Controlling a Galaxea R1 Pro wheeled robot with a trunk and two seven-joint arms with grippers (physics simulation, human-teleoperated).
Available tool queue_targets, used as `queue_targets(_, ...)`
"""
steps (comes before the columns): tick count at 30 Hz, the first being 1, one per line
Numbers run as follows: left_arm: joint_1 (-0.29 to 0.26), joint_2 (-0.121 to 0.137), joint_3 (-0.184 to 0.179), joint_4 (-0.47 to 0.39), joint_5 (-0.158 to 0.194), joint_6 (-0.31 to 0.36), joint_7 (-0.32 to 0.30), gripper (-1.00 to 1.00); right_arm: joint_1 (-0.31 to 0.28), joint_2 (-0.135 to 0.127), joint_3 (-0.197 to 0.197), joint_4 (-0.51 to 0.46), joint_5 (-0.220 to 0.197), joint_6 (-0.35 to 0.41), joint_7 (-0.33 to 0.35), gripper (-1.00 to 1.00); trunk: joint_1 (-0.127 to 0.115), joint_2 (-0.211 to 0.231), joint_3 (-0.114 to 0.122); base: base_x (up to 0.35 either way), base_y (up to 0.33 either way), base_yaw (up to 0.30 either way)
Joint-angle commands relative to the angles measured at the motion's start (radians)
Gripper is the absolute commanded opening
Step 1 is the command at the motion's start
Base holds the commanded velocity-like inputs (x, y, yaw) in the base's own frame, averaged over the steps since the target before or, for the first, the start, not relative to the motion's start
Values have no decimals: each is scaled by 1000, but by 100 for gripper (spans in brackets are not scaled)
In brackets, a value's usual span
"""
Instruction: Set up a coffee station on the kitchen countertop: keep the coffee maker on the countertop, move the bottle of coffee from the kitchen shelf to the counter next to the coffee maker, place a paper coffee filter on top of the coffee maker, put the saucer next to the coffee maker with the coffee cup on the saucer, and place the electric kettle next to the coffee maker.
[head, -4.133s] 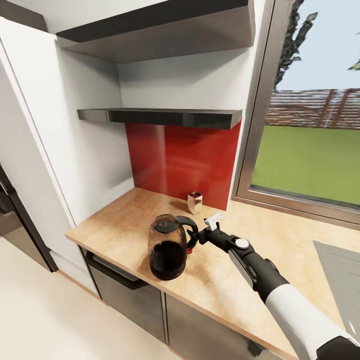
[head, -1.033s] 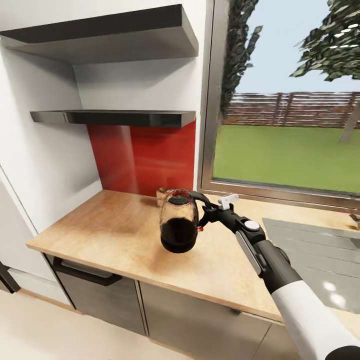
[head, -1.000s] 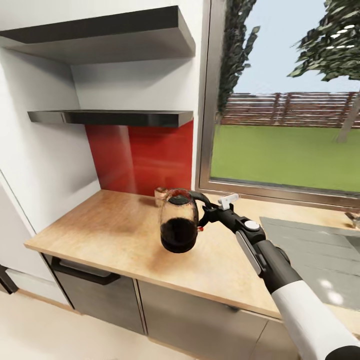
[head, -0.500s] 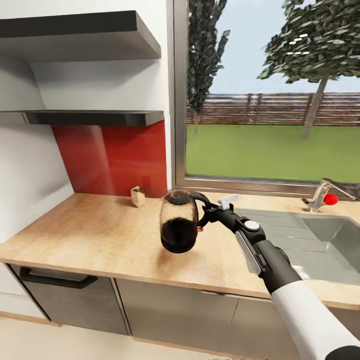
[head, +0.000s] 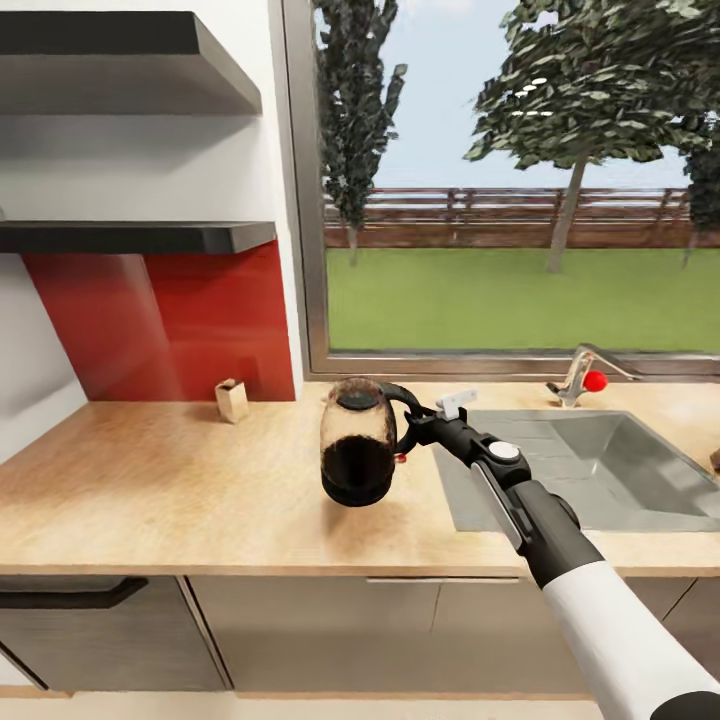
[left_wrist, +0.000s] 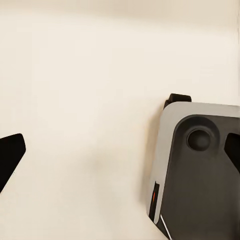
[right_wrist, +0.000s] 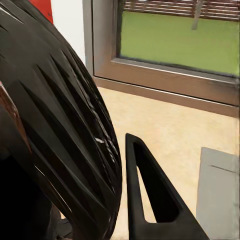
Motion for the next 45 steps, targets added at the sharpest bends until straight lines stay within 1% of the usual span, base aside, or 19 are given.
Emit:
queue_targets(1, -1, 0, 7, 1, -3, -3, -3, 100, -1, -1, 1, -1, -12, 6, -1, -100, 1, -2, -2, 0, 0, -273)
queue_targets(10, -1, 0, 7, 0, -3, -3, -3, 100, -1, -1, 1, -1, -13, 6, -1, -100, 1, -2, -4, 0, 0, -271)
queue_targets(45, -1, 0, 7, 1, -4, -3, -3, 100, -1, -1, 1, 2, -13, 6, -1, -100, 1, -2, -29, 0, 0, -251)
